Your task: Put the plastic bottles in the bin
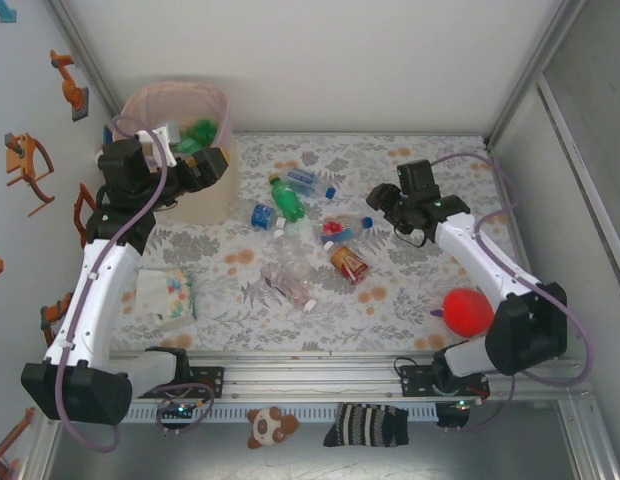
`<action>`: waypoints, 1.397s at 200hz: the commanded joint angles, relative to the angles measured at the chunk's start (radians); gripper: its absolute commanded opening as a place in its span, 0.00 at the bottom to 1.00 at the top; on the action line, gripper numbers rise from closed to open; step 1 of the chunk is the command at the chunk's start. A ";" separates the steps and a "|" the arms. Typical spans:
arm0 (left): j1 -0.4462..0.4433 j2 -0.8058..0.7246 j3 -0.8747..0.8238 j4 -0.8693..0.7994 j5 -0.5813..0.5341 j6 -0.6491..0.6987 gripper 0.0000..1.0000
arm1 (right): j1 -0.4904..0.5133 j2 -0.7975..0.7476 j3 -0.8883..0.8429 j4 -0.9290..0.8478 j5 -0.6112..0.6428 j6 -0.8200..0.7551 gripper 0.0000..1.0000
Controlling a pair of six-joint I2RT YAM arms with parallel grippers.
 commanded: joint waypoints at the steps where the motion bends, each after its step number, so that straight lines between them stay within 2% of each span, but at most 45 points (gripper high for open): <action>1: 0.002 -0.033 -0.019 0.022 0.024 0.019 0.81 | -0.030 0.060 -0.011 0.067 0.006 0.176 0.67; 72: 0.002 -0.051 -0.030 0.017 0.001 0.012 0.81 | -0.119 0.247 -0.069 0.234 -0.137 0.409 0.64; 171: 0.002 -0.049 -0.028 0.029 -0.010 -0.004 0.81 | -0.124 0.413 -0.046 0.384 -0.238 0.516 0.59; 279: 0.002 -0.037 -0.019 0.028 -0.018 -0.009 0.81 | -0.124 0.458 -0.068 0.473 -0.278 0.574 0.49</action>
